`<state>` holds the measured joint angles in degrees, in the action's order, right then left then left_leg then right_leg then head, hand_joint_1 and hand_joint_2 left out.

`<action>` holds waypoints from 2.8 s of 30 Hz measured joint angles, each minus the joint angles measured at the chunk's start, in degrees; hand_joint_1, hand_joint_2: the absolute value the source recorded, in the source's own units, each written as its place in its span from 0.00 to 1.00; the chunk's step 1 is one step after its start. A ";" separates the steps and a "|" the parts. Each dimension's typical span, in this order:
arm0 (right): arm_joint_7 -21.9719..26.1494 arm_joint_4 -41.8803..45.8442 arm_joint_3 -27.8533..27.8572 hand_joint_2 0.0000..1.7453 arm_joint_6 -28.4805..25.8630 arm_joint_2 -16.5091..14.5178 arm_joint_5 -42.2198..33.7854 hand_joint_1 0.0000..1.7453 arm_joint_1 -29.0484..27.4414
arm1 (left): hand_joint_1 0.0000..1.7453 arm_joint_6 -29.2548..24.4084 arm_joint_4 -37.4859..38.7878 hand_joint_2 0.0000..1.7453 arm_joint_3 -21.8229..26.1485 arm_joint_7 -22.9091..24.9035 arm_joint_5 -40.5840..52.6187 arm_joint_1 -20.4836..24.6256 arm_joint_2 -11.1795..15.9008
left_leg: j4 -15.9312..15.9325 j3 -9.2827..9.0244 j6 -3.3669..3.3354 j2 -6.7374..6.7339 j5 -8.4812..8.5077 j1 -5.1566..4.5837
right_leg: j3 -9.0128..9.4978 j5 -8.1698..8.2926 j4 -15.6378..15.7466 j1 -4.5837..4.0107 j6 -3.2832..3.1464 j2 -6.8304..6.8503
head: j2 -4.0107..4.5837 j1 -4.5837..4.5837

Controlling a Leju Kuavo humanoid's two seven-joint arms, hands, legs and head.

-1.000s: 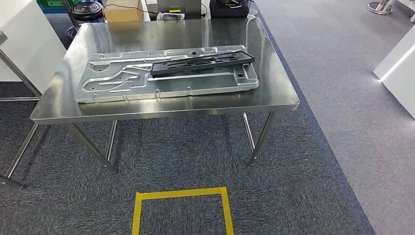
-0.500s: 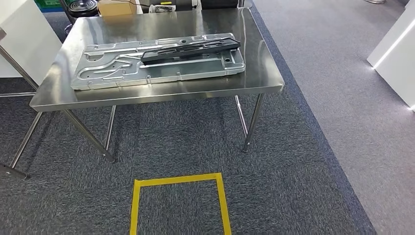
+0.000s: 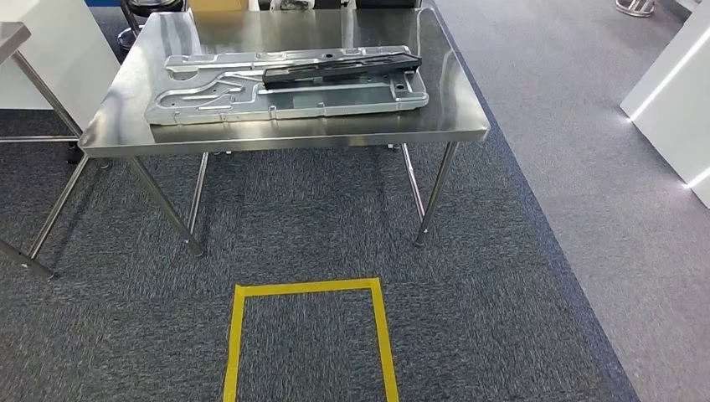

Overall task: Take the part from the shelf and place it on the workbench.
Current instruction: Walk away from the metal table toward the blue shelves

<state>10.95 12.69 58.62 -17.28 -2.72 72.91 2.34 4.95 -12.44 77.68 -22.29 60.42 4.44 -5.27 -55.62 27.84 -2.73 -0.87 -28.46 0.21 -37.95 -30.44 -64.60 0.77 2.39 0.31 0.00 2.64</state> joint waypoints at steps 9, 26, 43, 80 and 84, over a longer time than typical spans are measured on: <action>-1.67 -0.10 0.13 0.00 3.58 -0.08 -1.65 0.00 0.20 | 0.00 -0.61 0.01 0.00 -0.61 0.35 0.34 0.07 -0.26 | -1.52 6.78 0.85 0.00 4.92 -0.66 | 13.44 -0.55 8.89 -0.72 -1.75 -0.02 | 0.00 0.01; -0.14 -0.10 2.60 0.00 5.73 -0.65 -4.38 0.00 -0.12 | 0.00 -2.37 0.00 0.00 -0.79 4.51 0.60 0.13 0.31 | -1.60 0.96 2.32 0.78 -0.53 0.63 | 7.59 3.29 7.99 -0.37 -1.24 0.26 | 0.00 0.00; -3.20 -0.13 6.40 1.00 9.99 -0.65 -8.14 0.00 0.14 | 0.00 -2.43 0.02 0.00 -0.85 4.93 0.95 0.24 0.33 | -2.46 3.06 2.26 0.47 0.20 -0.06 | 8.09 3.23 8.90 -0.62 -2.71 0.02 | 0.00 0.00; -5.55 -0.02 4.79 0.00 11.00 -0.90 -11.96 0.00 -0.03 | 0.00 -2.65 -0.01 0.00 -5.59 7.84 -2.81 -0.53 1.12 | -2.86 3.87 1.88 0.80 0.78 0.35 | 7.14 2.52 7.27 -0.01 -0.37 -0.55 | 0.00 0.00; -5.89 0.31 1.43 0.00 11.28 -0.70 -16.12 0.00 -0.64 | 0.00 -2.80 -0.22 0.75 -9.93 8.81 -6.74 -1.31 1.43 | -2.85 3.87 1.92 0.81 0.79 0.46 | 7.13 2.53 7.25 -0.03 -0.42 -0.54 | 0.00 0.00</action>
<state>5.07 12.99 60.05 -6.00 -3.42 56.79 1.70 2.15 -12.66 67.75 -13.49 53.68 3.12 -3.84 -58.47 31.71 -0.81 -0.06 -27.67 0.67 -30.82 -27.92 -57.35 0.74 1.97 -0.23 0.00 2.64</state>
